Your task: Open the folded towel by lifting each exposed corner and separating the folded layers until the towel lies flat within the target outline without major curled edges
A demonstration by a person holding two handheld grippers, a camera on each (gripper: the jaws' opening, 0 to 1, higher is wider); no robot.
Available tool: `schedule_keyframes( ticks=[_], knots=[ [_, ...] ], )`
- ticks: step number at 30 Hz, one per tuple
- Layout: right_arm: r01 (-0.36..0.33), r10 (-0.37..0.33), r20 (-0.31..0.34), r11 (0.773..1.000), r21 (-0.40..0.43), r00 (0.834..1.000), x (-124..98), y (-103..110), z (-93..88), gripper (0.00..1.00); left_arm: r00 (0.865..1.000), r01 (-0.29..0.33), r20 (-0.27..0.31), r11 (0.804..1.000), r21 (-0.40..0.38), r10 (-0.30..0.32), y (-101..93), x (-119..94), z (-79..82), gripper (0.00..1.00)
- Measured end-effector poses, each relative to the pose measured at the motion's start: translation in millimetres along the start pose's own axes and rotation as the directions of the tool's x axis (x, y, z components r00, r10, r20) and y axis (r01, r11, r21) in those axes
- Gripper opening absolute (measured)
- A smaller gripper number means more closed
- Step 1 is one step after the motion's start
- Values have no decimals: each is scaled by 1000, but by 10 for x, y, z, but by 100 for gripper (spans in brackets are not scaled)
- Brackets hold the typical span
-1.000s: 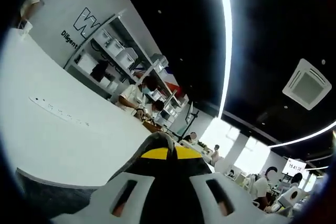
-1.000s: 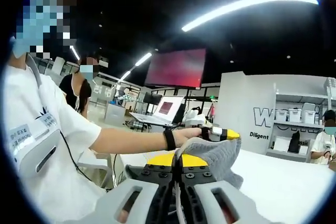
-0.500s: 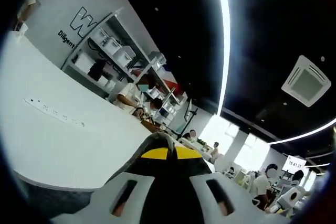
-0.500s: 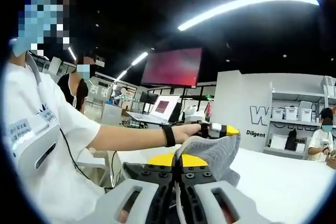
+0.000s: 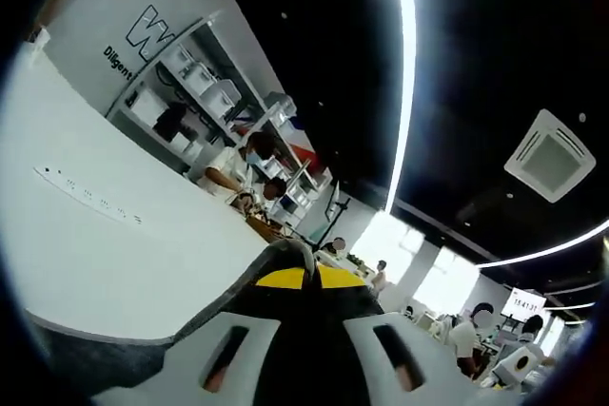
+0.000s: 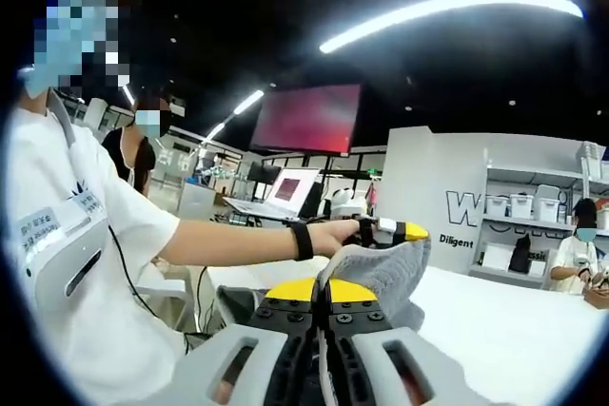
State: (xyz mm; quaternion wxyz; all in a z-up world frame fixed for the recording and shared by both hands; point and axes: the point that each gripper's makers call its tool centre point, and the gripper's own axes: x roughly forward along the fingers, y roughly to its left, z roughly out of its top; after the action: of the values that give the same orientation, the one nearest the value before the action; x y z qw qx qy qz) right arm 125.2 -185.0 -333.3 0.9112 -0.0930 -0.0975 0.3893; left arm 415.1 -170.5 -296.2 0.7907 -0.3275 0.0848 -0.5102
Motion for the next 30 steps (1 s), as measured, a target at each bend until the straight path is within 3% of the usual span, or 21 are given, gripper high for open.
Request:
schedule_keyframes(
  ticks=[14, 30],
  knots=[
    [34, -35, -25, 999, -34, 999, -76, -75, -46, 0, 1000, 13, 4, 999, -48, -13, -45, 40, -137, 0],
    [35, -38, -42, 997, -68, 998, -110, -51, -62, 0, 1000, 29, 7, 999, -15, -29, -207, 117, -296, 0]
  ],
)
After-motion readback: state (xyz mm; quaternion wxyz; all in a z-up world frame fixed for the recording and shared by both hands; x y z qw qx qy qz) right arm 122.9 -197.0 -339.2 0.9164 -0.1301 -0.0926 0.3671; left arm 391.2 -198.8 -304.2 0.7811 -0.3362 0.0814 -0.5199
